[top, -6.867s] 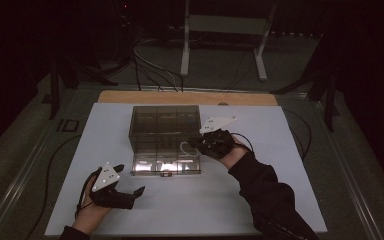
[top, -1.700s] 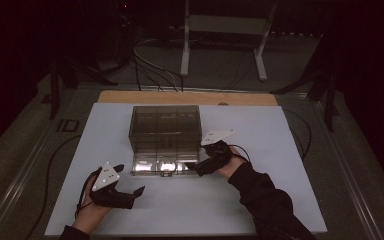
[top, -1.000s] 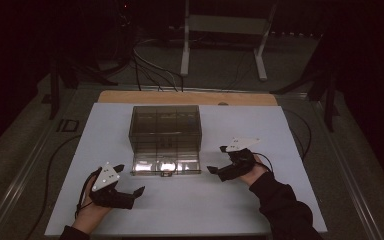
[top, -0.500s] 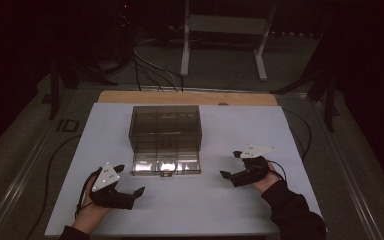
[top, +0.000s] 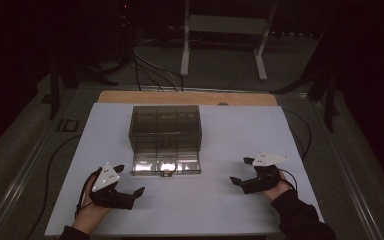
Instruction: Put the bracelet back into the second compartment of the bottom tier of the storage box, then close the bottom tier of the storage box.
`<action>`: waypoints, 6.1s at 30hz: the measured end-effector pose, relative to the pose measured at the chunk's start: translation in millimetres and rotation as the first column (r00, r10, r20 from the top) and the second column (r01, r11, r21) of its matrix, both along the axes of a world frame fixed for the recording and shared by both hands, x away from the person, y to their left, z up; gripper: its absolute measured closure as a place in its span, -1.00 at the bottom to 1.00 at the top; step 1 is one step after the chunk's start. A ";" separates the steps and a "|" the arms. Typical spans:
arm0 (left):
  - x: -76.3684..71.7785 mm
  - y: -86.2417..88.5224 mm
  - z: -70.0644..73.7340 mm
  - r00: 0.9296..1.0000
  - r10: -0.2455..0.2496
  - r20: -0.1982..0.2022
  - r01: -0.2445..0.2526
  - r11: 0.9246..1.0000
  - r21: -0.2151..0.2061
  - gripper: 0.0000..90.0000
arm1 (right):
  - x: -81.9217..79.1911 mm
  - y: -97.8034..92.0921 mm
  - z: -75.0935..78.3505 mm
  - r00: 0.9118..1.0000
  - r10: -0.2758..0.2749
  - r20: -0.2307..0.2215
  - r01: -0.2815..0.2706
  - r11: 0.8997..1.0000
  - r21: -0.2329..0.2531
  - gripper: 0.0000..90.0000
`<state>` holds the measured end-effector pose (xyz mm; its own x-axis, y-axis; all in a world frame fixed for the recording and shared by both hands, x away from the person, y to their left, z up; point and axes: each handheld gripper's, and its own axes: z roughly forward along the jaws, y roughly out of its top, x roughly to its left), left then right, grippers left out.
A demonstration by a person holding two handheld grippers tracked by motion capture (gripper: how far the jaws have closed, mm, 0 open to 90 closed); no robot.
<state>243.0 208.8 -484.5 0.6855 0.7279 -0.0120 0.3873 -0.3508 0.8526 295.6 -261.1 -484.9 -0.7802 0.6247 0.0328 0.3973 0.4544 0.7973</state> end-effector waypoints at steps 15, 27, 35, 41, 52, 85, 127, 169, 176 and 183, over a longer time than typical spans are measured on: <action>-0.5 0.5 0.2 1.000 0.004 0.003 -0.004 1.000 0.004 -1.00 | -23.7 -25.4 -13.8 0.998 -0.054 -0.031 0.054 0.999 0.007 -0.74; -0.9 0.1 0.1 1.000 0.009 0.006 -0.009 1.000 0.009 -1.00 | -17.6 -28.3 -18.4 0.997 -0.072 -0.016 0.073 0.997 0.017 -0.72; -0.6 0.8 0.0 1.000 0.011 0.006 -0.011 1.000 0.009 -1.00 | -18.2 -29.6 -16.5 0.997 -0.078 -0.020 0.079 0.996 0.035 -0.72; -0.4 1.3 -0.2 1.000 0.009 0.004 -0.009 1.000 0.006 -1.00 | -18.7 -27.3 -16.3 0.998 -0.067 -0.020 0.068 0.997 0.031 -0.72; -0.3 1.0 -0.3 1.000 0.006 0.000 -0.006 1.000 0.008 -1.00 | -18.7 -24.4 -17.4 0.998 -0.052 -0.027 0.053 0.998 0.035 -0.72; -9.4 -14.4 48.6 0.999 0.040 0.030 -0.038 0.997 -0.066 -1.00 | -19.9 -23.6 -14.0 0.998 -0.054 -0.013 0.054 0.998 0.044 -0.72; -2.8 -66.6 35.1 0.999 -0.018 -0.027 0.017 0.999 -0.041 -1.00 | -22.1 -21.7 -11.7 0.999 -0.042 -0.007 0.042 0.998 0.054 -0.72; 5.1 -73.1 -0.3 0.993 0.058 -0.102 -0.048 0.995 0.093 -0.65 | -23.2 -19.1 -12.4 0.999 -0.027 -0.017 0.028 0.998 0.053 -0.71; 5.4 -70.8 -1.8 0.993 0.084 -0.086 -0.073 0.989 0.126 -0.30 | -23.0 -19.2 -12.6 0.999 -0.028 -0.017 0.028 0.998 0.051 -0.71; 6.9 -68.3 -4.1 0.992 0.094 -0.088 -0.081 0.985 0.150 0.30 | -23.3 -19.1 -12.6 1.000 -0.027 -0.014 0.028 0.998 0.048 -0.71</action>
<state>249.8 140.5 -488.7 0.6200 0.7837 0.0375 0.4983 -0.4303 0.7527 272.3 -280.2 -497.5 -0.7622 0.6432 0.0734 0.4197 0.4047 0.8124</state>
